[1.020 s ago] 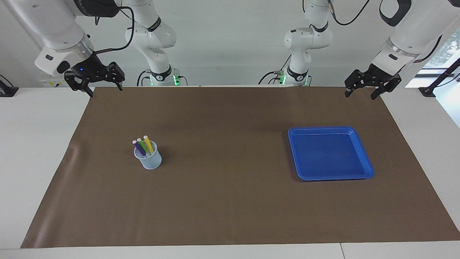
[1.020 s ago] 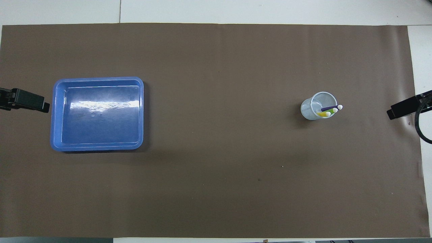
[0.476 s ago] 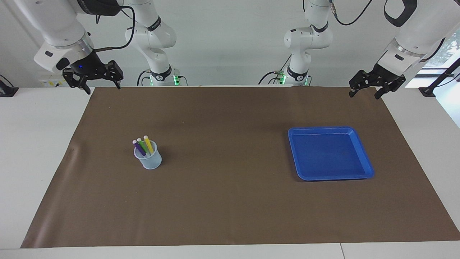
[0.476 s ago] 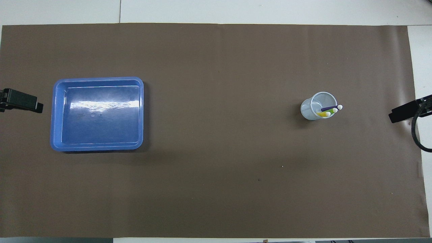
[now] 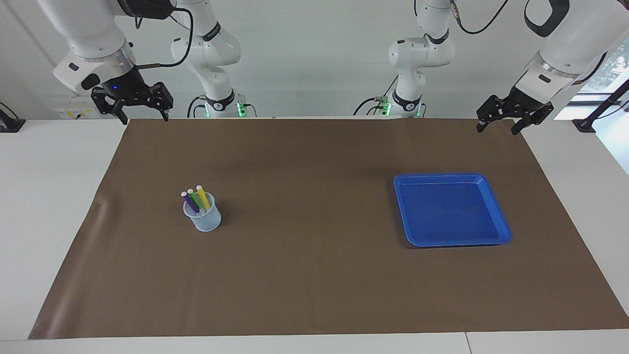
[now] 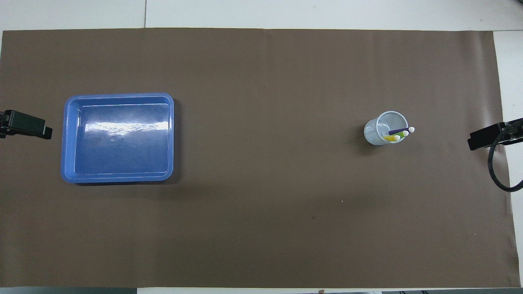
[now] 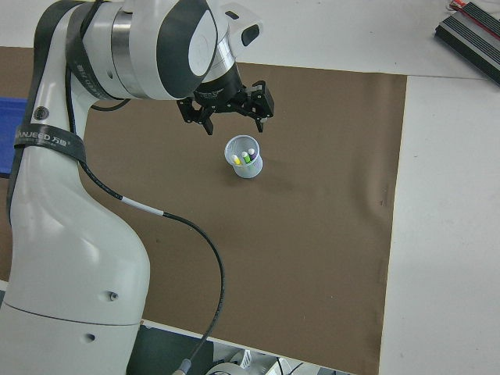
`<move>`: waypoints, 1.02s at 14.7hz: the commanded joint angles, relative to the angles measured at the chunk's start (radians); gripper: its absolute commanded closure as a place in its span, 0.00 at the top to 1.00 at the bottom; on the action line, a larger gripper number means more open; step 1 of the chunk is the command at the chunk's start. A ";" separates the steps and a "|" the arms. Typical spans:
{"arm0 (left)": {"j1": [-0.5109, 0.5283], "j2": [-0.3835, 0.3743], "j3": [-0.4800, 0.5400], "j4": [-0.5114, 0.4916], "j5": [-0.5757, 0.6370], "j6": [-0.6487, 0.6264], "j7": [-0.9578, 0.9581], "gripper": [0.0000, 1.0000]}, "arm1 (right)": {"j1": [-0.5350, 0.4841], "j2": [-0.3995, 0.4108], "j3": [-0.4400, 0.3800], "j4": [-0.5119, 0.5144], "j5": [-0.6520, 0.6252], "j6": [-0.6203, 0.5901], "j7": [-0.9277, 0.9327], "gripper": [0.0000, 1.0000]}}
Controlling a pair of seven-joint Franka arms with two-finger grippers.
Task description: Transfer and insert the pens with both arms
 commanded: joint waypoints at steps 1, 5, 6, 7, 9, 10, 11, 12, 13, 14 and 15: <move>-0.006 -0.035 -0.026 -0.044 0.077 0.010 -0.005 1.00 | 0.004 -0.020 -0.010 -0.033 0.019 0.020 0.022 1.00; -0.006 -0.035 -0.031 -0.046 0.078 0.013 -0.037 1.00 | -0.019 -0.014 -0.037 -0.027 0.064 0.014 0.036 1.00; -0.007 -0.035 -0.033 -0.044 0.075 0.021 -0.034 1.00 | -0.016 -0.011 -0.037 -0.022 0.058 0.016 0.036 1.00; -0.004 -0.037 -0.034 -0.046 0.074 0.016 -0.034 1.00 | -0.016 -0.008 -0.036 -0.020 0.058 0.014 0.036 1.00; -0.010 -0.036 -0.031 -0.046 0.074 0.018 -0.033 1.00 | -0.021 0.010 -0.036 0.002 0.058 0.013 0.035 1.00; -0.010 -0.035 -0.033 -0.046 0.074 0.018 -0.033 1.00 | -0.027 0.012 -0.034 0.009 0.056 0.001 0.033 1.00; -0.009 -0.035 -0.031 -0.046 0.074 0.016 -0.033 1.00 | -0.027 0.004 -0.024 0.007 0.061 -0.003 0.033 1.00; -0.007 -0.035 -0.031 -0.046 0.074 0.018 -0.033 1.00 | -0.027 0.001 -0.024 0.003 0.062 -0.004 0.033 1.00; -0.006 -0.035 -0.031 -0.046 0.074 0.018 -0.033 1.00 | -0.021 0.007 -0.028 0.003 0.061 -0.001 0.033 1.00; -0.006 -0.035 -0.030 -0.046 0.074 0.016 -0.033 1.00 | -0.022 0.010 -0.028 0.004 0.061 0.002 0.033 1.00; -0.006 -0.035 -0.031 -0.046 0.074 0.018 -0.033 1.00 | -0.022 0.010 -0.030 0.003 0.061 0.005 0.033 1.00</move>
